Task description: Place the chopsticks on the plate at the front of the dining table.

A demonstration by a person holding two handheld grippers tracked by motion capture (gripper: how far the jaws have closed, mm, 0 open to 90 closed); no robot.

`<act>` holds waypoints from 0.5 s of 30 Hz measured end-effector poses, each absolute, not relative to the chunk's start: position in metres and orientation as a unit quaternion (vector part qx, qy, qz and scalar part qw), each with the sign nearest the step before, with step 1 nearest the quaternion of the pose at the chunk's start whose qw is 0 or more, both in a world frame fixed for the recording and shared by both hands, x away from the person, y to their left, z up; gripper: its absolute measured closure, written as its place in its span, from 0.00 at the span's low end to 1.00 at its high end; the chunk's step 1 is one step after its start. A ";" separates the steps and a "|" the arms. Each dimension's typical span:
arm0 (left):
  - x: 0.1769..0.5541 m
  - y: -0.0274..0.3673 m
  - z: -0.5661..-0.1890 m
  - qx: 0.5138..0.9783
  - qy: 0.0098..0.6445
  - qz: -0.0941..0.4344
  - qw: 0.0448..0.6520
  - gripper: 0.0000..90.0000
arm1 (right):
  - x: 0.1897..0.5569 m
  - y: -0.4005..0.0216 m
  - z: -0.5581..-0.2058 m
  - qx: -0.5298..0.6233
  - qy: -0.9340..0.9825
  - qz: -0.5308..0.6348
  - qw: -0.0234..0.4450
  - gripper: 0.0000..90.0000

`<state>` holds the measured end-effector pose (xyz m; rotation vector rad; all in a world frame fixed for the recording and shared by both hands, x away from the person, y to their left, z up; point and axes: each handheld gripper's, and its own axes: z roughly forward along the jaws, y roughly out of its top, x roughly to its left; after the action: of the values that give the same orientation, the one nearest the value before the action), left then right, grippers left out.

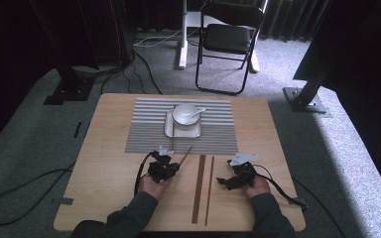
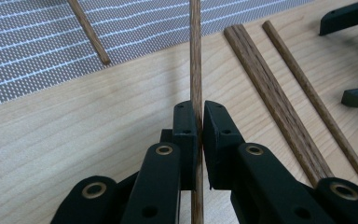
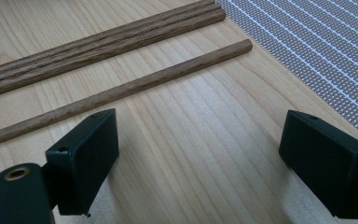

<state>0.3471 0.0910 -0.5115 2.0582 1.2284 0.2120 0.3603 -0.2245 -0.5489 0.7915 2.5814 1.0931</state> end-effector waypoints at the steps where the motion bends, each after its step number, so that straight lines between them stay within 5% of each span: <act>1: 0.347 0.091 -0.511 0.798 0.476 0.082 0.359 0.94 | 0.360 -0.225 -0.549 0.270 0.880 0.373 0.114 0.13; 15: 0.350 0.097 -0.507 0.787 0.487 0.083 0.369 0.94 | 0.360 -0.225 -0.549 0.270 0.880 0.373 0.114 0.13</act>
<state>0.3498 0.0972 -0.5073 2.0207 1.2493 0.2138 0.3603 -0.2245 -0.5489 0.7918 2.5812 1.0936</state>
